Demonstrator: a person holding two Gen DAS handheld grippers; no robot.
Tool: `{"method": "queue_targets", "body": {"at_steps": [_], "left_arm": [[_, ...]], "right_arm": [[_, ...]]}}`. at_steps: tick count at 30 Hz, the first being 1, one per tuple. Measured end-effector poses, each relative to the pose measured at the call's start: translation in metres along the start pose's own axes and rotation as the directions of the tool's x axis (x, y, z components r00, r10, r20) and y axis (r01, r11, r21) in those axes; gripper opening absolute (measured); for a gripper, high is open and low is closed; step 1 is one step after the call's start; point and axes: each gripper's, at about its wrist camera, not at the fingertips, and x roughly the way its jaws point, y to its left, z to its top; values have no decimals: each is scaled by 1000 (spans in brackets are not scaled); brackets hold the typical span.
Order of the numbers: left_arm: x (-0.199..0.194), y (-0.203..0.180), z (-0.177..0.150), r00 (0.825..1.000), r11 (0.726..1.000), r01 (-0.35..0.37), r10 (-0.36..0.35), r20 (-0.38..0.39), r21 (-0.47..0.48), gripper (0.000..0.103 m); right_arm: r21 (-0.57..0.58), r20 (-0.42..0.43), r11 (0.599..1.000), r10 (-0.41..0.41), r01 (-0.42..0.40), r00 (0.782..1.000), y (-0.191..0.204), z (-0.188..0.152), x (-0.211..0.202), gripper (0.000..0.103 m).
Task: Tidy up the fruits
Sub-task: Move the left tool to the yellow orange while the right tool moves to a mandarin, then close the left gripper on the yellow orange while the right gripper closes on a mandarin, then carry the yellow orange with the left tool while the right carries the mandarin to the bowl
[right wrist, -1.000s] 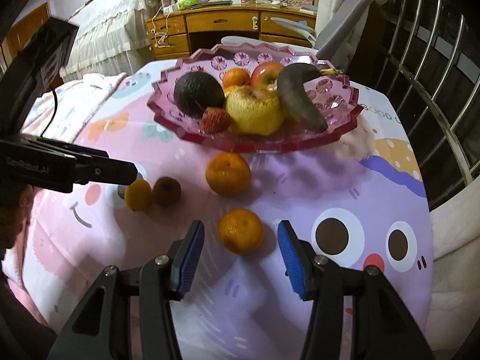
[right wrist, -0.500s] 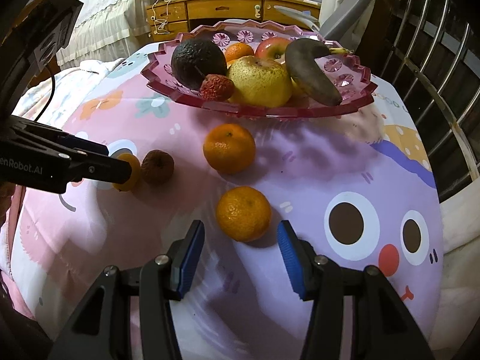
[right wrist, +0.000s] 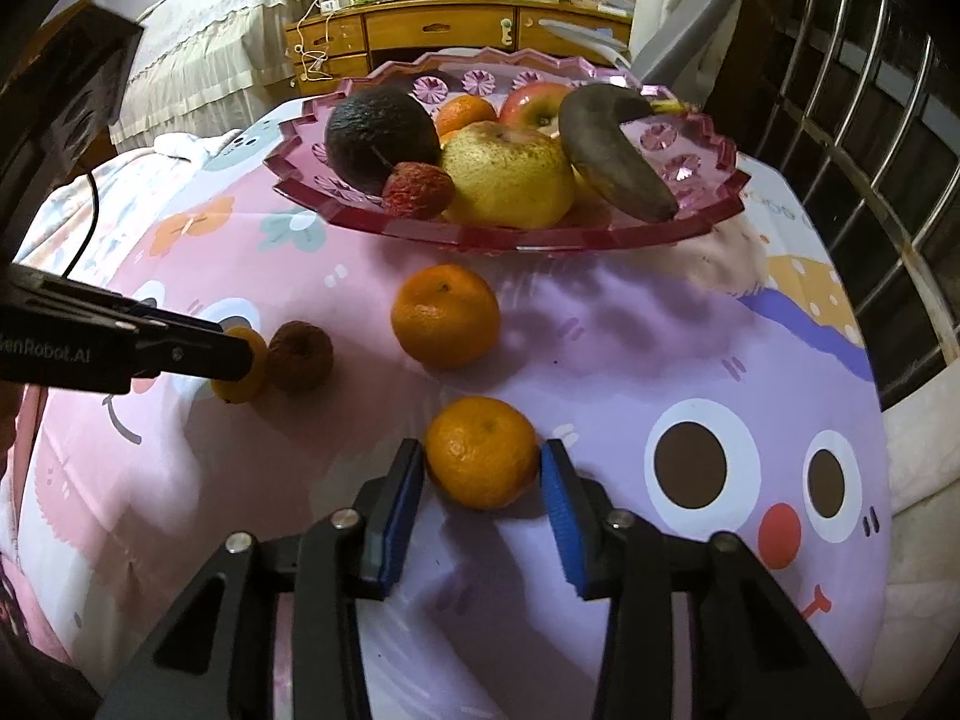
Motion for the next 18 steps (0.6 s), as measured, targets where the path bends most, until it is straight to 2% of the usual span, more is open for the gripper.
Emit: {"method": "queue_targets", "body": {"at_steps": [7, 11, 18], "left_arm": [[-3, -2, -5, 1000, 999, -24, 24, 1, -38, 25], [-7, -7, -11, 1000, 999, -22, 22, 2, -47, 25], [-28, -25, -16, 999, 999, 4, -3, 37, -36, 25]], "right_arm": [[1, -4, 1000, 29, -29, 1000, -5, -2, -2, 39], [18, -15, 998, 53, -53, 998, -13, -1, -5, 39], [4, -1, 999, 49, -49, 999, -26, 6, -25, 39]]}}
